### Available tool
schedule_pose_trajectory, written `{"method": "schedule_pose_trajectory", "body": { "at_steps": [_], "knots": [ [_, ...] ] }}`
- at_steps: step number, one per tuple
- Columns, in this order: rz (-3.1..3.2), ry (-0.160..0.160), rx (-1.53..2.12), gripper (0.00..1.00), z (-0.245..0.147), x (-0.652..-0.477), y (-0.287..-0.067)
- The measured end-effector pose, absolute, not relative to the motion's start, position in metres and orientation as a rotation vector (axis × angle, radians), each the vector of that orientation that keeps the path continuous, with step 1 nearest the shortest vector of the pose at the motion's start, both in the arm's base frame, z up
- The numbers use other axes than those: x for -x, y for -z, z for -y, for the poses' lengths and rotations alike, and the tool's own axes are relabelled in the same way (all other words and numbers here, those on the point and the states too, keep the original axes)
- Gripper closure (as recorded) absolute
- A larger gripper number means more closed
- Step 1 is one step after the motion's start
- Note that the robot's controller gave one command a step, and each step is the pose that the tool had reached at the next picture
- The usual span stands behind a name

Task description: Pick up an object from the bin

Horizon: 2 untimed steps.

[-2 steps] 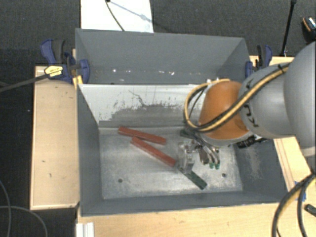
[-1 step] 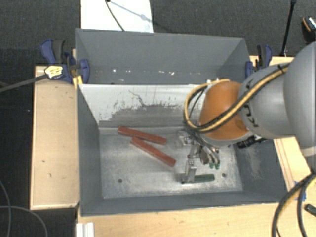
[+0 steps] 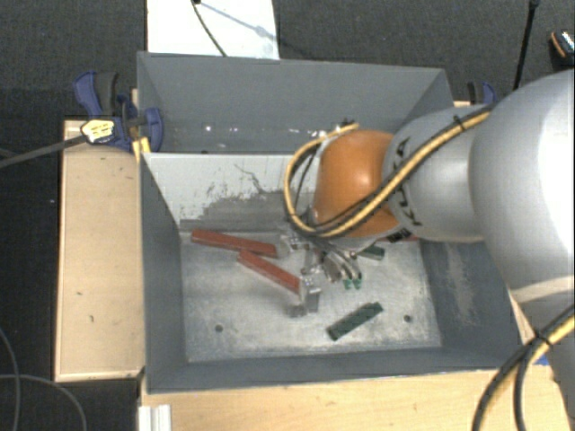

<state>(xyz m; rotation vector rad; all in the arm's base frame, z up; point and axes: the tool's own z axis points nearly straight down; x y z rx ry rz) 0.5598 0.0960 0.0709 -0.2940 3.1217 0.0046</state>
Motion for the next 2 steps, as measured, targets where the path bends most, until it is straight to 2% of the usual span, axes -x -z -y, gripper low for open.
{"method": "schedule_pose_trajectory", "body": {
  "at_steps": [1, 2],
  "knots": [
    [-3.122, -0.002, 0.293, 1.0, -0.094, -0.56, -0.071],
    [-3.1, -0.001, 0.43, 1.0, -0.1, -0.561, -0.22]
  ]
}}
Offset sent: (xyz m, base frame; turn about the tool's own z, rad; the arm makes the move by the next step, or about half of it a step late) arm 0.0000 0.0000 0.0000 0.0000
